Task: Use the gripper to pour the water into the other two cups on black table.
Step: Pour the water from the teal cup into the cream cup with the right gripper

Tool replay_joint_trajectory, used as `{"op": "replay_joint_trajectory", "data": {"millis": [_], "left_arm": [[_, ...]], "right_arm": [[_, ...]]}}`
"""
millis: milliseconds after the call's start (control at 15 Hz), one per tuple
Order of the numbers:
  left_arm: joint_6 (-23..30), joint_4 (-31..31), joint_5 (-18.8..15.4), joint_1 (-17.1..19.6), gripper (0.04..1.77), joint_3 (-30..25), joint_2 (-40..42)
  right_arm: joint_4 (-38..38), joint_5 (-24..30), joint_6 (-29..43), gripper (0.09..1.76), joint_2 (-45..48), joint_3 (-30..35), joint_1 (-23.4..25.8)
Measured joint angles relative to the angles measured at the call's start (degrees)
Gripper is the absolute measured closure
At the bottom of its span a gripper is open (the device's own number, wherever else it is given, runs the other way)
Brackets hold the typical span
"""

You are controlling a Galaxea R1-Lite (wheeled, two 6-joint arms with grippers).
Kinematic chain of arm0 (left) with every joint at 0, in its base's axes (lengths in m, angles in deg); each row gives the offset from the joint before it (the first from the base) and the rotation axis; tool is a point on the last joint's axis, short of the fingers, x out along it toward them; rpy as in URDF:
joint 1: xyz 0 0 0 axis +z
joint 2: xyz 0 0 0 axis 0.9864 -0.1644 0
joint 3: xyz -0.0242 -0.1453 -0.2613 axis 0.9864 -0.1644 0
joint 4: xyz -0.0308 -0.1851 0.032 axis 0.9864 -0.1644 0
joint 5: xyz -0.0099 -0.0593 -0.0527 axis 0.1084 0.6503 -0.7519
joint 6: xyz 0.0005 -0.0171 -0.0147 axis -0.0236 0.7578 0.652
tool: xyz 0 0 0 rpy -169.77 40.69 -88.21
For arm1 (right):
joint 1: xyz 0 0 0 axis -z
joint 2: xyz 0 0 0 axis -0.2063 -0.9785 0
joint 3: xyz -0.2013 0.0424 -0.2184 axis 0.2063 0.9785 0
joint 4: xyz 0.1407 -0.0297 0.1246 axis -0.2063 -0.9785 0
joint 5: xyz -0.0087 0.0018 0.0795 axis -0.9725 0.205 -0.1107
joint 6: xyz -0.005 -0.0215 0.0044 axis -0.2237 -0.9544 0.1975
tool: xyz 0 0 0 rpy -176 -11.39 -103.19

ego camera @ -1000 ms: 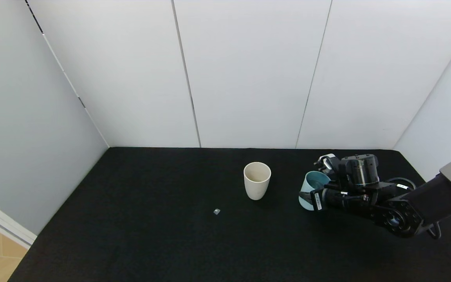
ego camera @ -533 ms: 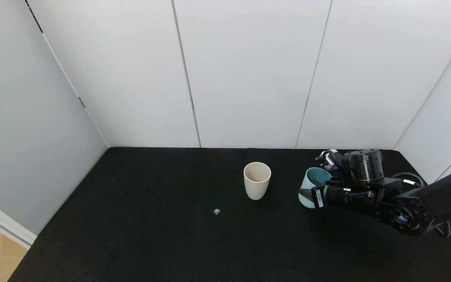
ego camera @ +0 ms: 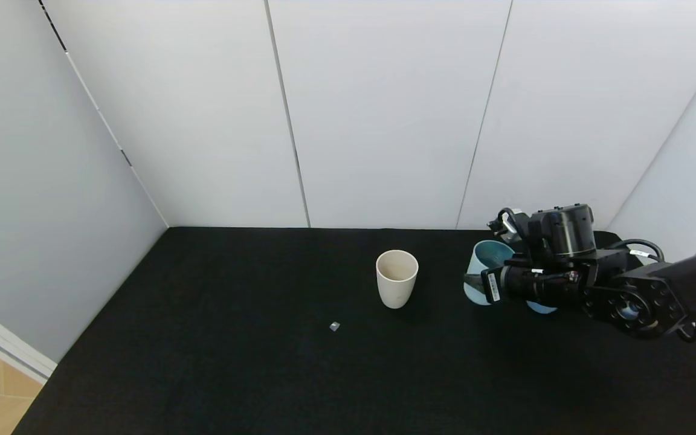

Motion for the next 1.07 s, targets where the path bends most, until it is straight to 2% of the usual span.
{"op": "replay_joint_trajectory", "data": {"millis": [267,533,800,1067], "left_arm": [[0.02,-0.02,-0.02,0.00,0.09,0.00,0.00],[0.00,-0.02,0.00,0.00,0.09,0.00,0.00],[0.02,-0.02,-0.02,-0.05,0.09,0.00,0.00],[0.00,0.00,-0.02,-0.05,0.09,0.00,0.00]], "right_arm": [[-9.57,-3.51,-1.79,0.65,1.79,-7.02,-0.33],[-16.54,-8.52,-5.33,0.65,2.10,-13.80,-3.02],[-18.55,-15.69,-13.73,0.65,0.61,-18.38,-6.61],[-21.48,-19.55,-18.01,0.65,-1.10,-22.93,-10.22]]}}
